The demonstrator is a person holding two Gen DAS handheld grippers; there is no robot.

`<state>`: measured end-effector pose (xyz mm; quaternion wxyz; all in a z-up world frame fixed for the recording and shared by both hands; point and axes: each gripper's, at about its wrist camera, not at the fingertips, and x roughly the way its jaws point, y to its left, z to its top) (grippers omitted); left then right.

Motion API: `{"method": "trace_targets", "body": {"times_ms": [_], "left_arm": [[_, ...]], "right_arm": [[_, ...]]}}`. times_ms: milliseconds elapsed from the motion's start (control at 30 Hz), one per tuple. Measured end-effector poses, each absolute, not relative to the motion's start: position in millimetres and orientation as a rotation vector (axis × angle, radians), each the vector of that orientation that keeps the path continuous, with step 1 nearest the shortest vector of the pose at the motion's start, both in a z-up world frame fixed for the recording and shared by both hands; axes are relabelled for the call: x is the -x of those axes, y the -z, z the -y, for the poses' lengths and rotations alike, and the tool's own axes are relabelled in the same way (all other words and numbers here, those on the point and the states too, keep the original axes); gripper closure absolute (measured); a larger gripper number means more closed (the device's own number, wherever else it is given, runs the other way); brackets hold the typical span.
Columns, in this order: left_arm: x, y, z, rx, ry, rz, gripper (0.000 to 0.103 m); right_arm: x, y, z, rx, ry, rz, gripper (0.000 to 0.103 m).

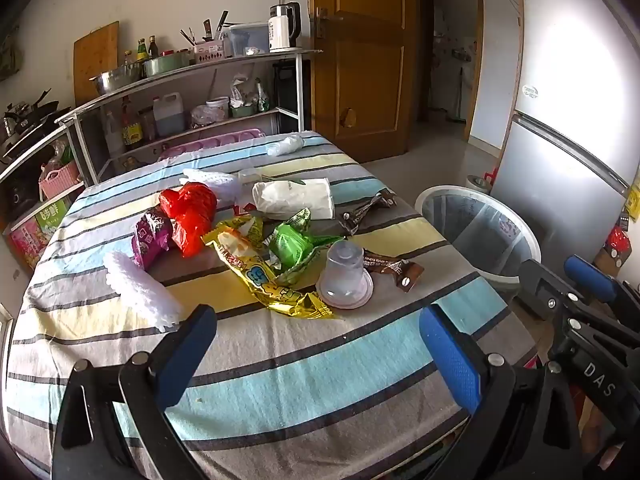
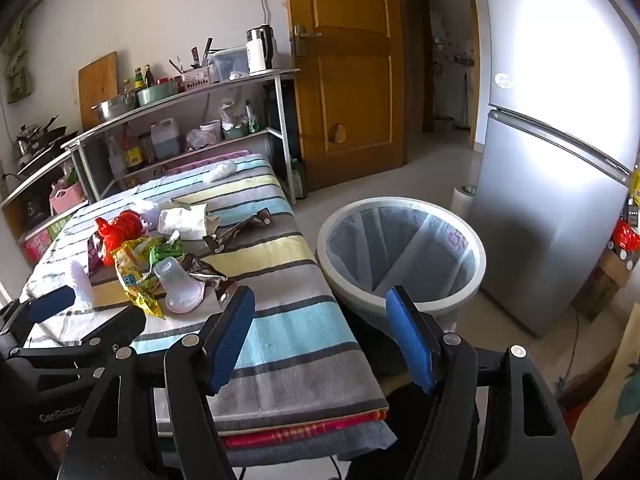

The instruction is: Collect trash

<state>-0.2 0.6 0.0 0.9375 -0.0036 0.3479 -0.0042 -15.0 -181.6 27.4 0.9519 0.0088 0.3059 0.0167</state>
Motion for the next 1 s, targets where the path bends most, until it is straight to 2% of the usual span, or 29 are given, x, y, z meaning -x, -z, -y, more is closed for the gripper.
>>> {"method": "trace_targets", "body": {"times_ms": [1000], "left_arm": [[-1.0, 1.7, -4.4, 0.004, 0.008, -0.714, 0.0]], "right_arm": [[16.0, -28.2, 180.8, -0.015, -0.031, -0.62, 0.034]]}}
